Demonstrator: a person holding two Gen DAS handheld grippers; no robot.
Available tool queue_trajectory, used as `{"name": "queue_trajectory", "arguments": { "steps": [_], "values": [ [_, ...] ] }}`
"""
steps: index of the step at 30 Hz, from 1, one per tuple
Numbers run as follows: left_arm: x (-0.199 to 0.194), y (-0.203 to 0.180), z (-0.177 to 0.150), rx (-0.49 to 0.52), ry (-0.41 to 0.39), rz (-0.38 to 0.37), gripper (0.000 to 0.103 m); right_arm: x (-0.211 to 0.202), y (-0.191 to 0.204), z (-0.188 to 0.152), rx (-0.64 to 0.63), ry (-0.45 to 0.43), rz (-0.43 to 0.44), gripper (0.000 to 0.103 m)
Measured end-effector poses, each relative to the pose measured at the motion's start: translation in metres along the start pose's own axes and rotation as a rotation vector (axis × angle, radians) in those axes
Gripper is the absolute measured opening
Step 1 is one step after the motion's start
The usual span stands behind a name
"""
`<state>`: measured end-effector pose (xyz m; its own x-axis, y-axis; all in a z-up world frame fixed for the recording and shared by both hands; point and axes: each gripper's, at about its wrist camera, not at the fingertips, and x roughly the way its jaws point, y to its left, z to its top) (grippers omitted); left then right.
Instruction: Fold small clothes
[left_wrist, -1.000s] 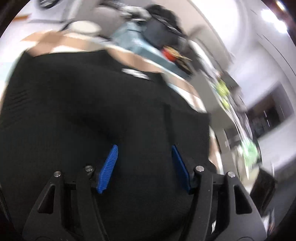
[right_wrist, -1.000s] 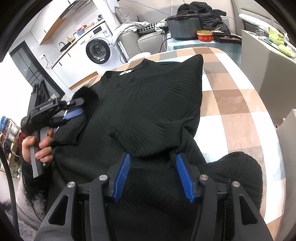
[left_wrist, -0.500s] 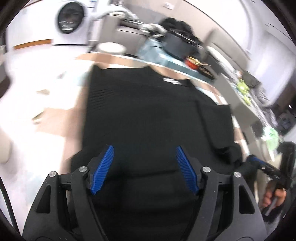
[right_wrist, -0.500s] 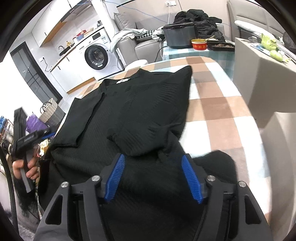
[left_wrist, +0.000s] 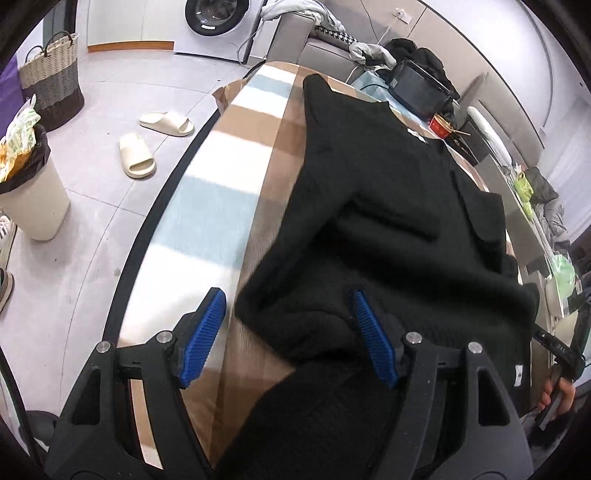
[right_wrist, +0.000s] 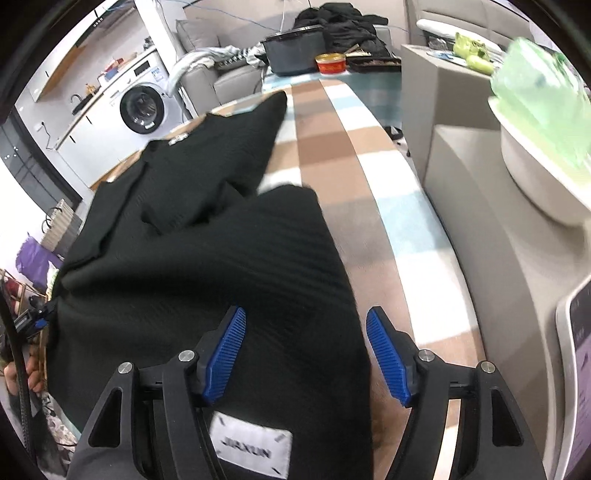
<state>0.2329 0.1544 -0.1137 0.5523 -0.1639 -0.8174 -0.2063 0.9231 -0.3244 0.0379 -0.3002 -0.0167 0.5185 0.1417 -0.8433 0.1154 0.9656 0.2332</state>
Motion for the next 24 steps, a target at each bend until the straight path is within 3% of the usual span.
{"name": "queue_trajectory", "arguments": {
  "steps": [7,9,10,11,13,14,15,19,21,24],
  "values": [
    [-0.004,-0.007,-0.019,0.026,0.013,0.006,0.069,0.013,-0.003,-0.002,-0.029,-0.011,0.022,0.069],
    [-0.007,-0.005,-0.021,0.029,0.012,0.000,0.069,0.015,-0.001,0.001,-0.047,-0.018,0.050,0.055],
    [-0.008,-0.006,-0.021,0.029,0.013,-0.005,0.068,0.016,0.001,0.003,-0.053,-0.019,0.065,0.038],
    [-0.010,-0.005,-0.023,0.030,0.012,-0.019,0.059,0.017,0.002,0.003,-0.055,-0.019,0.077,0.022],
    [-0.013,-0.006,-0.026,0.034,0.005,-0.059,0.040,0.017,0.004,0.003,-0.071,0.001,0.106,0.010],
    [-0.015,-0.006,-0.027,0.038,0.004,-0.065,0.030,0.013,0.007,-0.001,-0.097,0.009,0.106,0.010],
    [-0.016,-0.007,-0.030,0.046,0.002,-0.062,0.027,0.010,0.008,-0.005,-0.117,0.022,0.104,0.009],
    [-0.023,-0.006,-0.039,0.061,0.015,-0.053,0.024,-0.001,0.005,-0.022,-0.147,0.081,0.112,0.009],
    [-0.026,-0.002,-0.043,0.045,0.021,-0.060,0.026,-0.008,0.002,-0.029,-0.145,0.076,0.137,0.011],
    [-0.030,0.002,-0.048,0.026,0.032,-0.074,0.045,-0.012,-0.002,-0.035,-0.116,0.058,0.171,0.033]
  ]
}}
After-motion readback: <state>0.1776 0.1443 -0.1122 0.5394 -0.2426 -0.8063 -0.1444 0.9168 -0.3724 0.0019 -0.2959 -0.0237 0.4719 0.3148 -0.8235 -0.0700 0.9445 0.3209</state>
